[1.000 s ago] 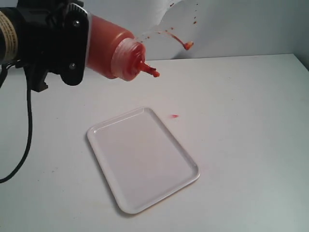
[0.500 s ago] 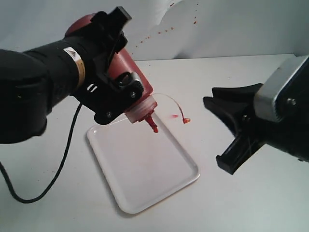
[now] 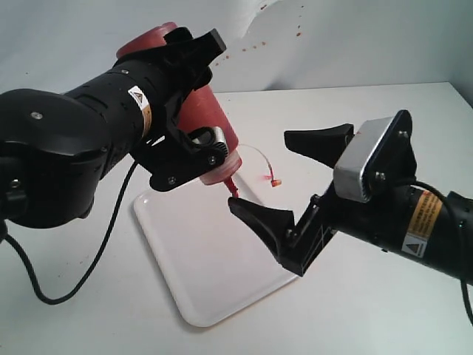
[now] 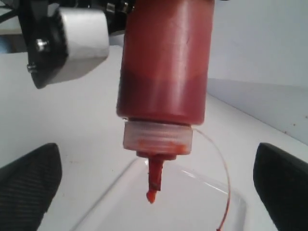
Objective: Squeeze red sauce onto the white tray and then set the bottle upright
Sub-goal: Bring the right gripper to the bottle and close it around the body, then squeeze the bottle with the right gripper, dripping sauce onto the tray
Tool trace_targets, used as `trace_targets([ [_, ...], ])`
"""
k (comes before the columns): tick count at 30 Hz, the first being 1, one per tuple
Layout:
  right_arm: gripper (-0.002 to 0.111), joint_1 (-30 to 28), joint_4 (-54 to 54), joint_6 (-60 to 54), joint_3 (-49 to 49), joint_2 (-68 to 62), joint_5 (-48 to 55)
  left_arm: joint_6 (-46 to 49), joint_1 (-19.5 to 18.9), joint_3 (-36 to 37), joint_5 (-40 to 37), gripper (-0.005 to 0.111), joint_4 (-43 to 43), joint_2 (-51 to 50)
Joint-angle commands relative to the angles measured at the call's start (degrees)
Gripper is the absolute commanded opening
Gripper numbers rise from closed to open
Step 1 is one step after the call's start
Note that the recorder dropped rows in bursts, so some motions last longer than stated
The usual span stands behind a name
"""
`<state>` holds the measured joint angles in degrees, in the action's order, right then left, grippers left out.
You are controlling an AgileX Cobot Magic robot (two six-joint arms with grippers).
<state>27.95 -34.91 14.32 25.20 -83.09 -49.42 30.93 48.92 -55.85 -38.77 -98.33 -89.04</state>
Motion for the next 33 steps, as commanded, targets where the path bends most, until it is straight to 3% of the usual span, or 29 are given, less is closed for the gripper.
trace_targets([
  [1,0.105,0.22,2.15,-1.43,2.11,-4.62,-5.02,-0.44,0.36,-0.81,2.61,0.0,-1.61,0.39],
  [17,0.105,0.22,-8.24,19.85,21.22,-13.93,4.4,4.08,0.36,-0.71,3.68,0.0,-1.61,-1.02],
  [25,0.097,0.22,-14.95,25.55,27.27,-18.62,4.65,4.2,0.36,-0.71,3.98,0.0,-1.61,-2.09],
  [29,0.08,0.22,-13.7,25.55,27.6,-18.71,4.55,4.7,0.36,-0.71,4.45,0.0,-1.61,-2.58],
  [33,0.043,0.22,-12.95,24.53,27.6,-18.71,4.55,6.86,0.36,-0.71,3.96,0.0,-1.61,-3.97],
])
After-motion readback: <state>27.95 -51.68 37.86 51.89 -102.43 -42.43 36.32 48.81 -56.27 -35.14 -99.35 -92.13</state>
